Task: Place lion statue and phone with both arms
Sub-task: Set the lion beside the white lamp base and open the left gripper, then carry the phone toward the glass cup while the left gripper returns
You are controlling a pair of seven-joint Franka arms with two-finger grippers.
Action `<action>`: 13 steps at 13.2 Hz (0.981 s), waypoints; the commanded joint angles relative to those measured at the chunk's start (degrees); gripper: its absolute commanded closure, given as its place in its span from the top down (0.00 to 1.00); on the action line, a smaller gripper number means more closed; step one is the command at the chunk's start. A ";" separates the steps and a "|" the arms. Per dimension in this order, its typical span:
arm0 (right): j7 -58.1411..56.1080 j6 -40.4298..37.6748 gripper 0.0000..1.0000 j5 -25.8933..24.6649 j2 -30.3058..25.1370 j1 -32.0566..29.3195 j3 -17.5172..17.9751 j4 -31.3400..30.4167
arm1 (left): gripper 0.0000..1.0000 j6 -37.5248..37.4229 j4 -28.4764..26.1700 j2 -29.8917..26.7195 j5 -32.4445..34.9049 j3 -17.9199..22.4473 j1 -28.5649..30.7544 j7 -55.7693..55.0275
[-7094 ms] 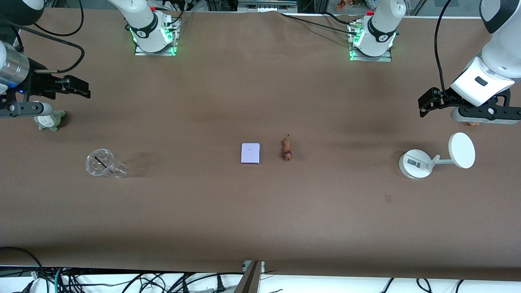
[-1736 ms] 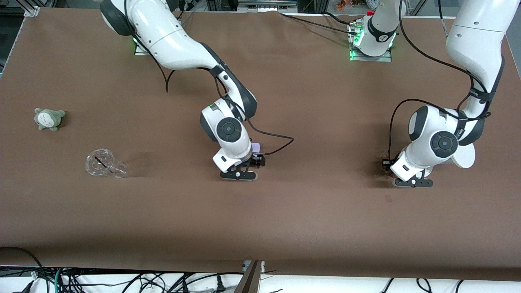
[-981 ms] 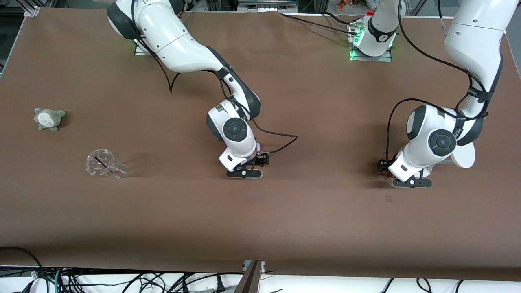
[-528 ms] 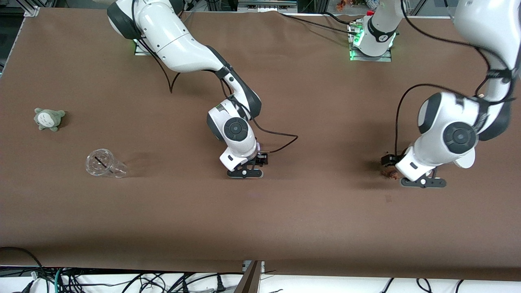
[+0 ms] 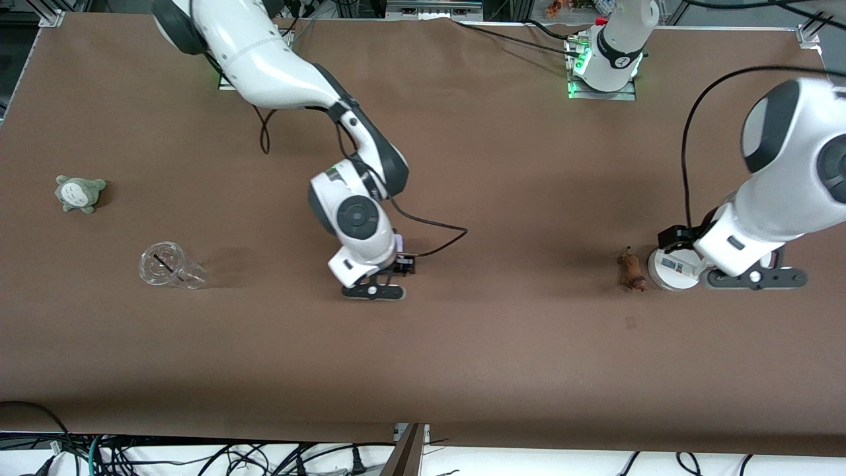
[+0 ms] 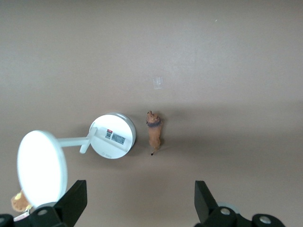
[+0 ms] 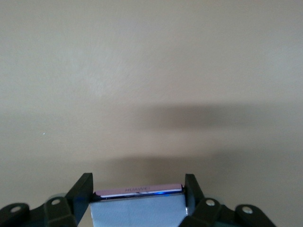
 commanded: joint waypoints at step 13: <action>-23.47 -1.21 0.30 0.71 -9.34 -21.55 -0.80 -13.75 | 1.00 7.71 -18.36 -19.42 -12.30 20.96 -12.76 11.60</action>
